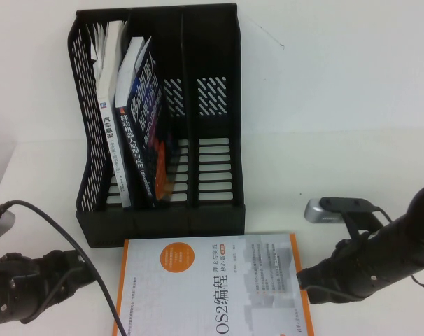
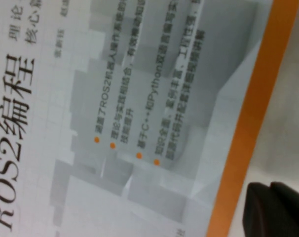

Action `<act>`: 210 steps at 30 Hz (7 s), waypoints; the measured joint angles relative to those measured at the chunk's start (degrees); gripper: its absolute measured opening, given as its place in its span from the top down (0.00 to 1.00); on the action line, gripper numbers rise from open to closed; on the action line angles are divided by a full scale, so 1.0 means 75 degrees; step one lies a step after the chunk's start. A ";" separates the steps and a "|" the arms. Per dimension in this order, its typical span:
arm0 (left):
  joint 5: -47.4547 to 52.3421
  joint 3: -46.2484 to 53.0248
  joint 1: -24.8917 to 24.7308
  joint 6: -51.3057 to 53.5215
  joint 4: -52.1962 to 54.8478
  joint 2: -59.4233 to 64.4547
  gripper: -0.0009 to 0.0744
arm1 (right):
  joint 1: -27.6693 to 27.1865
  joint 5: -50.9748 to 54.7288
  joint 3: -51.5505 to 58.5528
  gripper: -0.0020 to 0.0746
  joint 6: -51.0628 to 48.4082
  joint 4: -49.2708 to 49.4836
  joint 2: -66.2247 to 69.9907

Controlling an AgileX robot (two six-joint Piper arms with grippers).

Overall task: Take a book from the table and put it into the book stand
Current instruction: Push book with right arm, then pick up the book with your left arm, then place the book on the book shelf

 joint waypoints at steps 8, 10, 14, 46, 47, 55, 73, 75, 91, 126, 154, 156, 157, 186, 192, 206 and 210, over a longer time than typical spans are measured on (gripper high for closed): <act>0.0000 0.0000 0.0000 0.0018 0.0000 0.0000 0.53 | 0.0476 -0.0090 -0.0327 0.97 0.0017 0.0074 0.0188; 0.0000 0.0000 0.0000 0.0018 0.0000 0.0000 0.53 | 0.0592 -0.0102 -0.0441 0.97 0.0017 0.0088 0.0188; 0.0029 0.0000 0.0000 0.0049 0.0000 0.0000 0.53 | 0.0682 -0.0136 -0.0560 0.97 -0.0011 0.0156 0.0188; 0.2700 -0.0017 0.2663 0.1120 -0.0380 0.2079 0.33 | 0.1007 -0.0675 -0.0673 0.97 -0.1976 0.1930 0.0914; 0.2661 -0.0017 0.2663 0.1120 -0.0380 0.2086 0.33 | 0.1007 -0.0675 -0.0673 0.97 -0.1976 0.1984 0.0914; 0.2325 -0.0236 0.2663 0.1167 -0.0335 0.2429 0.33 | 0.1007 -0.0678 -0.0673 0.97 -0.2037 0.2021 0.0932; 0.3823 -0.1045 0.2714 0.2728 -0.0695 0.4662 0.35 | 0.1007 -0.0650 -0.0673 0.97 -0.2099 0.2021 0.0932; 0.3894 -0.1066 0.2734 0.2889 -0.0803 0.4810 0.39 | 0.1007 -0.0631 -0.0673 0.97 -0.2131 0.2021 0.0932; 0.4052 -0.1079 0.2749 0.3348 -0.1163 0.5256 0.70 | 0.1007 -0.0675 -0.0673 0.97 -0.2212 0.1894 0.0878; 0.5611 -0.2733 0.2290 -0.0343 -0.0629 -0.1990 0.84 | 0.1082 0.1657 -0.0630 0.97 0.3046 -0.4938 -0.2772; 0.4719 -0.8975 0.1484 -0.2340 0.0429 0.0488 0.84 | 0.1099 0.2283 -0.0616 0.97 0.3083 -0.4311 -0.2772; 0.4372 -0.9061 0.0983 -0.2517 0.0972 0.0714 0.84 | 0.1099 0.2295 -0.0616 0.97 0.3083 -0.4311 -0.2772; 0.4198 -0.9072 0.0708 -0.2601 0.1219 0.0826 0.84 | 0.1099 0.2301 -0.0616 0.97 0.3083 -0.4311 -0.2772; 0.3141 -0.9814 -0.1069 -0.2793 0.3127 0.2491 0.84 | 0.1099 0.1174 0.0827 0.97 0.3151 -0.3918 -0.2782; 0.3128 -0.9969 -0.1069 -0.2890 0.3241 0.2491 0.84 | 0.1099 0.1125 0.0827 0.97 0.3151 -0.3905 -0.2782; 0.2097 -0.9986 -0.1086 -0.3407 0.3159 0.3146 0.84 | 0.1099 0.1091 0.0844 0.97 0.3135 -0.3905 -0.2782; 0.2113 -0.9986 -0.1295 -0.3456 0.3264 0.3501 0.84 | 0.1099 0.1074 0.0844 0.97 0.3135 -0.3890 -0.2782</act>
